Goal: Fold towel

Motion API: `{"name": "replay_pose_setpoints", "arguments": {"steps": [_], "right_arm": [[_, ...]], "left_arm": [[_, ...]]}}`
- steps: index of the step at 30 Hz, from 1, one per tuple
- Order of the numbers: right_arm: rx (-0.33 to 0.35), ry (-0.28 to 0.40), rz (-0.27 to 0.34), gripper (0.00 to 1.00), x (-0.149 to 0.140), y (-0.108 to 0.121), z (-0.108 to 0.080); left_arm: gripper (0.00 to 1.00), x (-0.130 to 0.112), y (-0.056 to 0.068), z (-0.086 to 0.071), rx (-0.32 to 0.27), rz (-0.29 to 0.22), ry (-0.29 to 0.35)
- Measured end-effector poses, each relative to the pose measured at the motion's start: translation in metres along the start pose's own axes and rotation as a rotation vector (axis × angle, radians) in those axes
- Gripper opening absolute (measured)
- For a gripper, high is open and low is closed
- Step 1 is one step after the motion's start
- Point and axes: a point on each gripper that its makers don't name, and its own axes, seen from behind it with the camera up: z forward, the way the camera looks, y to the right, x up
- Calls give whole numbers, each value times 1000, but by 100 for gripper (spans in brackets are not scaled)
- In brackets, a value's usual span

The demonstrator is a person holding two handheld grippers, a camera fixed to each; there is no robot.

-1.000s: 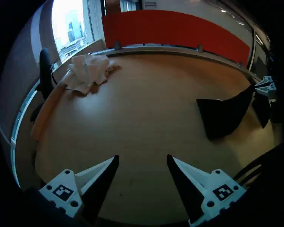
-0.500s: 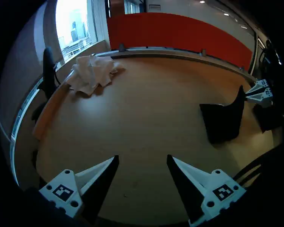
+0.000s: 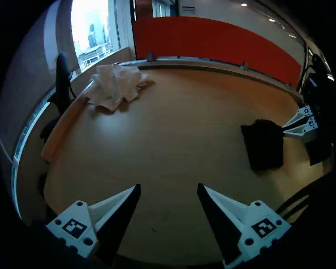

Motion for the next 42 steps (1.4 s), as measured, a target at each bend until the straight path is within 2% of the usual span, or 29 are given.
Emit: {"name": "replay_pose_setpoints", "arguments": {"steps": [12,13,18,19,28,42], "right_arm": [[41,-35,10,8,-7,-12,13],[42,-37,11,12,-9,-13,13],[37,-45,20,63,-15,-15,13],[35,-46,22,69,-16,-15,13],[16,-69,61,74,-38,-14,9],[-23,-157,147,74,-111,-15,-7]], "left_arm": [[94,-5,1,2,-2,1,-5],[94,-5,1,2,-2,2,-4],[94,-7,1,1,0,0,-4],[94,-7,1,1,1,0,-4],[94,-8,0,-2,4,1,-3],[94,-8,1,-1,2,8,-4]]}}
